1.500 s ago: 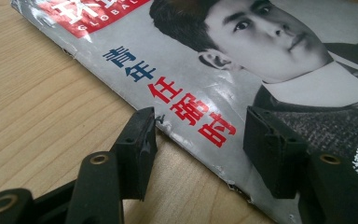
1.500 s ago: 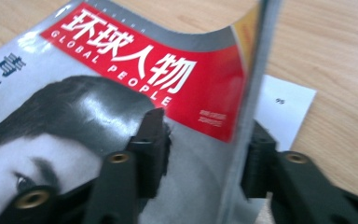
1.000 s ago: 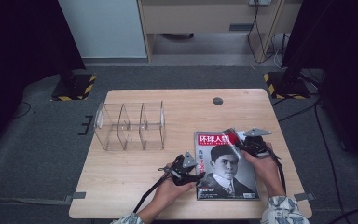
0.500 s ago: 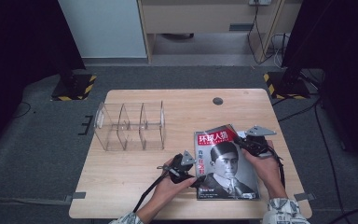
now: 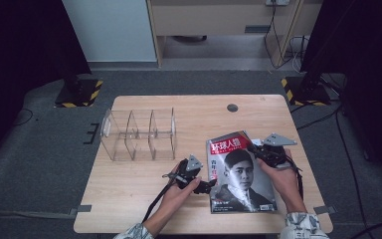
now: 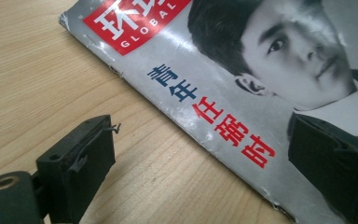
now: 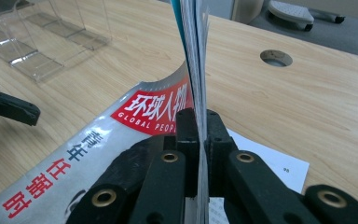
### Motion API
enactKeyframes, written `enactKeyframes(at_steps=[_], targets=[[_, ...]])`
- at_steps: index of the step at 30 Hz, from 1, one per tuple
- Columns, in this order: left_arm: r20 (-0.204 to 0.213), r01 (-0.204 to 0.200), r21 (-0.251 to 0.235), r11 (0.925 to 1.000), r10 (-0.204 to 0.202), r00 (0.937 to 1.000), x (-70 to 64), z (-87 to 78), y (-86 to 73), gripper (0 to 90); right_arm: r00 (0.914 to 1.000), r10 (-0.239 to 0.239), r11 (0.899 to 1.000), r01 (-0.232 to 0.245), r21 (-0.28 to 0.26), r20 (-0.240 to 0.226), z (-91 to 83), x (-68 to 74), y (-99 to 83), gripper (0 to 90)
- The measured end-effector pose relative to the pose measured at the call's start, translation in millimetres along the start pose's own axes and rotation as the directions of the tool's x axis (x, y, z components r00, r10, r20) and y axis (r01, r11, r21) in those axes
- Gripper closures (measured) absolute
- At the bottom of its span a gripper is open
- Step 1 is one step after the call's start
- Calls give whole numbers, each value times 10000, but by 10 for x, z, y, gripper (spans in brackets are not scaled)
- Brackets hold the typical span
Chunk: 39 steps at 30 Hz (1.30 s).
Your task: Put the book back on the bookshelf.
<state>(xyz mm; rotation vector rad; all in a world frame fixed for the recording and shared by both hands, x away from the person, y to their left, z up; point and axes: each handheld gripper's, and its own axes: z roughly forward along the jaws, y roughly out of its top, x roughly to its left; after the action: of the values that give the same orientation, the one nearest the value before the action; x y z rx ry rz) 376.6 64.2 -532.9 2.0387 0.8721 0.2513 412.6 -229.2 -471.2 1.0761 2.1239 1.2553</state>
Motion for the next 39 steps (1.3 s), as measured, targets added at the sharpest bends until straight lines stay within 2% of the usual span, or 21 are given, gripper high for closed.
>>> enactKeyframes(at_steps=[4, 8, 11, 13, 16, 20, 23, 26, 33, 34, 36, 39], targets=[[184, 157, 17, 9999, -157, 9997, -1, 20, 6, 81, 10000, 43, 9998, -45, -206, -73, -16, 5, 19, 879], [137, 194, 151, 9997, -196, 9997, 14, 45, 23, 87, 9998, 131, 9991, -137, -405, -153, -29, 9, 31, 879], [79, 466, 334, 9984, -469, 9989, 28, 73, 35, 106, 9997, 140, 9981, -153, -602, -222, -52, 2, 44, 879], [353, 563, 334, 9979, -575, 9977, 40, 77, 36, 113, 9995, 178, 9970, -197, -744, -256, -75, 1, 59, 879], [551, 602, 272, 9978, -616, 9966, 51, 82, 41, 126, 9992, 239, 9955, -267, -906, -318, -91, 2, 72, 879], [946, 617, 285, 9977, -642, 9934, 57, 107, 62, 141, 9993, 190, 9954, -220, -936, -329, -88, 4, 84, 879], [945, 616, 244, 9978, -636, 9935, 78, 134, 83, 151, 9993, 130, 9949, -165, -993, -354, -88, 10, 99, 879], [1003, 584, 441, 9973, -625, 9930, 90, 176, 106, 157, 9990, 108, 9939, -155, -1091, -440, -97, 23, 123, 879], [1294, 703, 423, 9966, -752, 9887, 86, 220, 134, 209, 9981, 185, 9894, -266, -1427, -581, -117, 39, 165, 879], [1255, 698, 420, 9967, -745, 9893, 80, 221, 135, 257, 9982, 164, 9895, -245, -1422, -576, -113, 34, 160, 879], [1066, 584, 438, 9973, -628, 9923, 66, 223, 139, 297, 9981, 221, 9903, -297, -1360, -572, -101, 30, 148, 879], [980, 655, 413, 9970, -692, 9928, 74, 222, 140, 325, 9977, 322, 9916, -393, -1235, -591, -61, 5, 117, 878]])
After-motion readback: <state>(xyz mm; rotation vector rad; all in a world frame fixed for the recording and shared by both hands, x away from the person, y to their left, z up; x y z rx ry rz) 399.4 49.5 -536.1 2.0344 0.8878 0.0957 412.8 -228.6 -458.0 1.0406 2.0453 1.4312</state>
